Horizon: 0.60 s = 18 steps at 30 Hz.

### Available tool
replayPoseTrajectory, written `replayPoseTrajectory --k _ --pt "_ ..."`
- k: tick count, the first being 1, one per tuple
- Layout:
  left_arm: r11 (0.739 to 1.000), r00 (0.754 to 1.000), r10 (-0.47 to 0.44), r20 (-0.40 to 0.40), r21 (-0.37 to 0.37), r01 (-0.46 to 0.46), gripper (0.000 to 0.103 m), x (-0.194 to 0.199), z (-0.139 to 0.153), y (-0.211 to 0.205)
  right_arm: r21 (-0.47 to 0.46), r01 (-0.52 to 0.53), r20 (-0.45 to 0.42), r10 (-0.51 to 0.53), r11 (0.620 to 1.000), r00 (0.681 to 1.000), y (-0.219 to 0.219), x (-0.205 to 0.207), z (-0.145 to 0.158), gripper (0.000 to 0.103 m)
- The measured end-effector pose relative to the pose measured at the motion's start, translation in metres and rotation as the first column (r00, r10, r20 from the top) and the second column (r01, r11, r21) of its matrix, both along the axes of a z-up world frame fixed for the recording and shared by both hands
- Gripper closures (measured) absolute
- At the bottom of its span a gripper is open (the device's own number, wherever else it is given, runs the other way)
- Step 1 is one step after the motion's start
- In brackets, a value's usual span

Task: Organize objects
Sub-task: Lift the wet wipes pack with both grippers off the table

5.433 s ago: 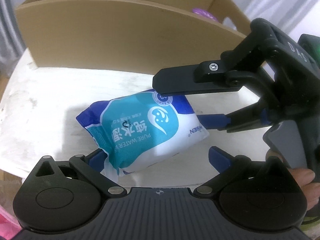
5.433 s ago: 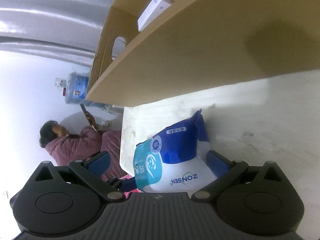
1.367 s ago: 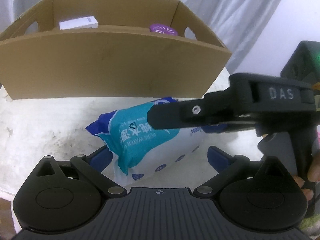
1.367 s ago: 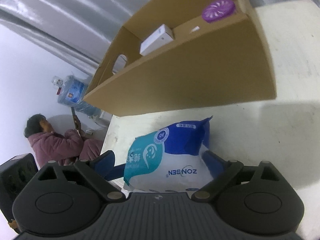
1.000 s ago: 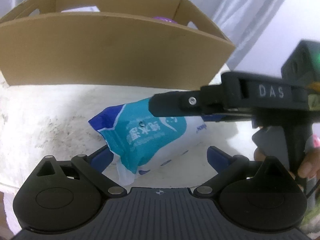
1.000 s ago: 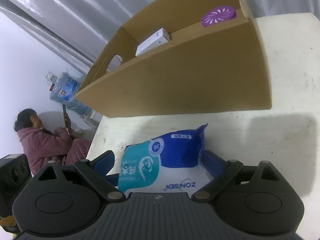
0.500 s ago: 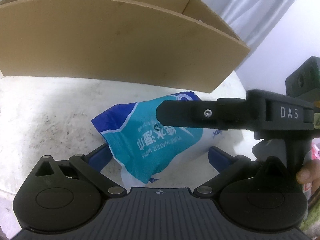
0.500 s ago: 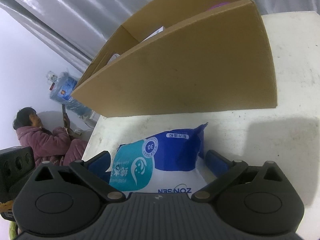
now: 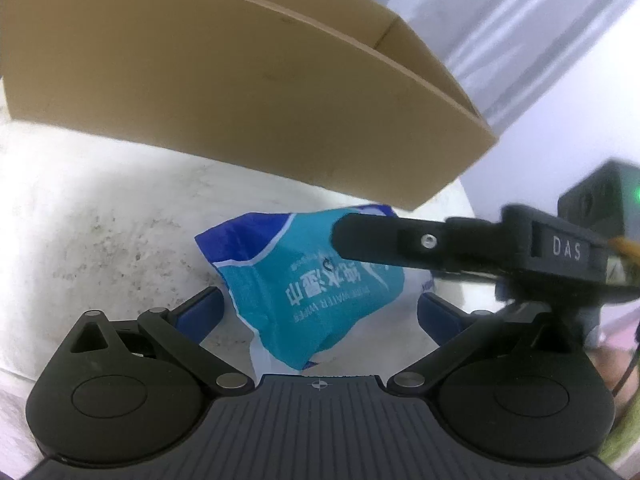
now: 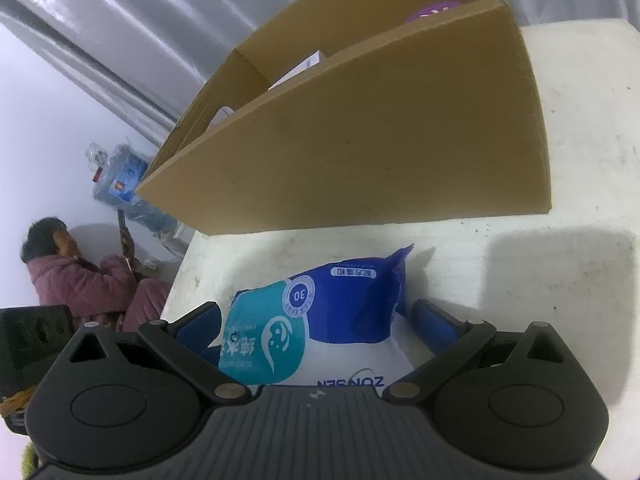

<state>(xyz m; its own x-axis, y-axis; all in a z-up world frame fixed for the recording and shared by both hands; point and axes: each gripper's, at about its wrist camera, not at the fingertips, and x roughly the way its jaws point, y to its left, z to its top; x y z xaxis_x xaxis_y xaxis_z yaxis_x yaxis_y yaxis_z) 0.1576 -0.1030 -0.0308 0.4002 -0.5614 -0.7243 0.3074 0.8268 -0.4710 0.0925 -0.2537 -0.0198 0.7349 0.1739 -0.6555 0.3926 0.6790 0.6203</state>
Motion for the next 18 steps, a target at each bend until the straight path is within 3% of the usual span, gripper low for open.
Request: replayPoseTrajectory --k 8,18 --pt "0.998 0.999 -0.027 0.022 0.062 0.025 0.0 0.002 0.003 0.007 -0.046 -0.015 -0.027 0.013 0.999 1.0 0.007 0.004 -0.001 0.0" --pt "0.994 0.997 -0.059 0.042 0.094 0.055 0.0 -0.003 0.005 0.01 0.032 0.001 0.016 -0.002 0.999 1.0 -0.004 -0.003 -0.005 0.0"
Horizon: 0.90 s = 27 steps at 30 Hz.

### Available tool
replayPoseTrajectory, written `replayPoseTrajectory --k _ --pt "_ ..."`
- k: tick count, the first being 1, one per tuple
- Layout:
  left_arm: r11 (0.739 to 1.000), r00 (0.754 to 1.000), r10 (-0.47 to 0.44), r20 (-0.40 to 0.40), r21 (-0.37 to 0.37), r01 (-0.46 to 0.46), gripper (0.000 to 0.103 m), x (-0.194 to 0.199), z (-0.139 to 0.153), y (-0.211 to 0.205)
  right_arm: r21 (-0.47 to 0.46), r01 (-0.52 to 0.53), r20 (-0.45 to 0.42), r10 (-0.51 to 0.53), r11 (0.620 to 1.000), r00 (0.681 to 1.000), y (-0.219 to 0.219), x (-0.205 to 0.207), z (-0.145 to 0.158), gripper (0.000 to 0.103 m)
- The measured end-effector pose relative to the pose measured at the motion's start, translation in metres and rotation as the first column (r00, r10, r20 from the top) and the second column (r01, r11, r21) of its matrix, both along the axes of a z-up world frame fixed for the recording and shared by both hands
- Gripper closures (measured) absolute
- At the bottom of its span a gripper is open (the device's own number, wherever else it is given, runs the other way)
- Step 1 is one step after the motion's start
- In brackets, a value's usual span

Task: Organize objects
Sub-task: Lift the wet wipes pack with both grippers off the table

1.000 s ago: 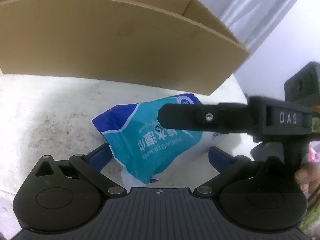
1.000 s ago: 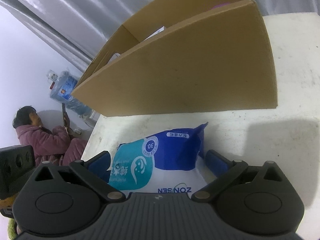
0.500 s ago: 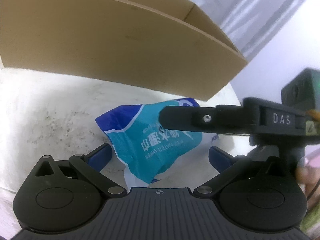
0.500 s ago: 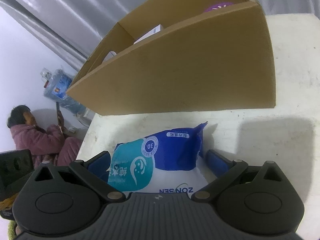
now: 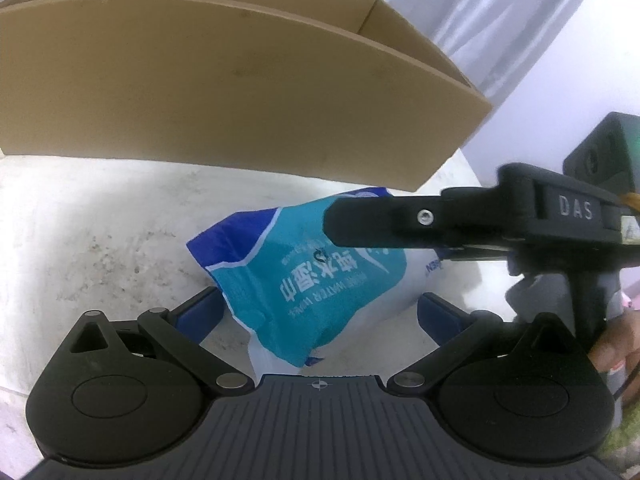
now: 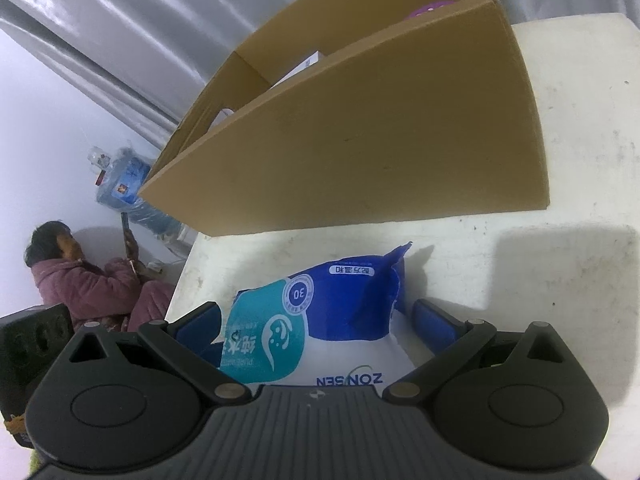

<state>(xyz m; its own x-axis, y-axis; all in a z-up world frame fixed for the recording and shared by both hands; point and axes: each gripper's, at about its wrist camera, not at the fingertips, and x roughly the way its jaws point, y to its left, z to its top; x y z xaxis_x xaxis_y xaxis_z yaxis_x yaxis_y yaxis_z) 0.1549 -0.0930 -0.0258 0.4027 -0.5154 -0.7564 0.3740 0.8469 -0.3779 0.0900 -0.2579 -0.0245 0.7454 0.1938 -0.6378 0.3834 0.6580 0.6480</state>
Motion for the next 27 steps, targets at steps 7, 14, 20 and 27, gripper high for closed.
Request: replayPoseTrajectory --k 7,14,20,27 --pt "0.998 1.0 0.015 0.007 0.06 -0.016 0.001 0.008 0.0 -0.018 0.01 0.025 -0.022 -0.025 1.0 0.999 -0.001 -0.01 0.002 0.001" --pt "0.995 0.999 -0.019 0.035 0.097 0.015 0.028 0.001 0.008 -0.021 -0.004 0.02 -0.022 -0.02 1.0 1.0 0.006 -0.022 0.003 0.022" --pt "0.989 0.997 -0.033 0.073 0.148 0.022 0.035 -0.005 0.015 -0.028 -0.053 0.002 -0.015 -0.003 0.999 1.0 0.014 -0.023 0.009 0.025" --pt "0.987 0.997 -0.017 0.076 0.161 0.004 0.035 -0.007 0.014 -0.023 -0.085 -0.03 0.009 0.031 0.996 0.999 0.019 -0.021 0.013 0.025"
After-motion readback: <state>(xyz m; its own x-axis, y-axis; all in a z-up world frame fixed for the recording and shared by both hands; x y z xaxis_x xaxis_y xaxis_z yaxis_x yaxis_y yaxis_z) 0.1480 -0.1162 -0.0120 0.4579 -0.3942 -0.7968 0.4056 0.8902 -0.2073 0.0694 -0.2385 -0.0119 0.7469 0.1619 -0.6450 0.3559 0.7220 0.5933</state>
